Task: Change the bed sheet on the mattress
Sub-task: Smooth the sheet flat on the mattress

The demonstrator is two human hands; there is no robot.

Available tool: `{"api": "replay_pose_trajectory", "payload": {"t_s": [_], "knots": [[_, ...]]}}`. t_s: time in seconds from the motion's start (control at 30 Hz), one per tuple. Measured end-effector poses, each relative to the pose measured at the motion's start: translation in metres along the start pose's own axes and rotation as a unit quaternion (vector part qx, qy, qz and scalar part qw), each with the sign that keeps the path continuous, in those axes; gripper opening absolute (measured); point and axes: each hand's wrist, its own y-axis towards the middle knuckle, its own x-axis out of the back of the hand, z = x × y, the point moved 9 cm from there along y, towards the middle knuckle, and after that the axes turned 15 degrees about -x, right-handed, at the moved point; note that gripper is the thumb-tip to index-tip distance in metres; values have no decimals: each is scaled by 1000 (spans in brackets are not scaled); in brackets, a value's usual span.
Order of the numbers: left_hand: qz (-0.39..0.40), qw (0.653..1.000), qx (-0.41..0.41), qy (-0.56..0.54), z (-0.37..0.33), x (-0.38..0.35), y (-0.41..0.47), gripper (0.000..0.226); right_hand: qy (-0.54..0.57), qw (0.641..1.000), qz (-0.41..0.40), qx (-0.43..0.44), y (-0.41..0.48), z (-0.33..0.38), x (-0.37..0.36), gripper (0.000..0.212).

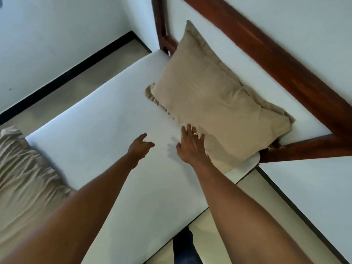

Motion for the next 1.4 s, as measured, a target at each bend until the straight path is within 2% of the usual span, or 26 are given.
{"api": "replay_pose_trajectory", "payload": {"t_s": [0.17,0.37,0.47,0.57,0.73,0.87,0.97,1.03,1.13,1.2,1.23,1.3,1.37,1.4], "knots": [[-45,999,30,-3,69,84,-34,71,-48,995,50,72,-36,100,-40,69],[-108,993,37,30,161,203,-63,60,-105,979,95,148,-71,238,-117,65],[-150,987,44,39,230,287,-81,63,-138,966,119,181,-92,325,-167,64],[-175,978,60,96,292,369,-109,66,-138,959,158,189,-110,401,-209,64],[-202,961,131,134,426,492,-150,65,-74,948,227,212,-136,534,-282,70],[-219,955,164,115,509,546,-167,63,61,958,245,139,-133,608,-329,81],[-273,952,132,39,550,555,-165,76,146,959,237,49,-123,628,-369,93],[-310,940,126,-59,564,545,-162,91,169,962,215,-8,-120,626,-381,91],[-356,895,177,-203,584,531,-170,112,149,976,153,-45,-126,632,-370,70],[-363,864,182,-297,589,531,-180,119,222,956,193,-7,-139,651,-348,50],[-353,846,161,-366,587,533,-184,112,281,928,247,13,-151,659,-334,37],[-296,808,111,-496,566,538,-194,77,336,877,343,29,-169,659,-308,22],[-270,795,80,-537,551,548,-202,70,317,859,401,7,-177,639,-294,18],[-268,801,69,-530,545,552,-205,68,301,858,416,-6,-179,625,-287,17]]}}
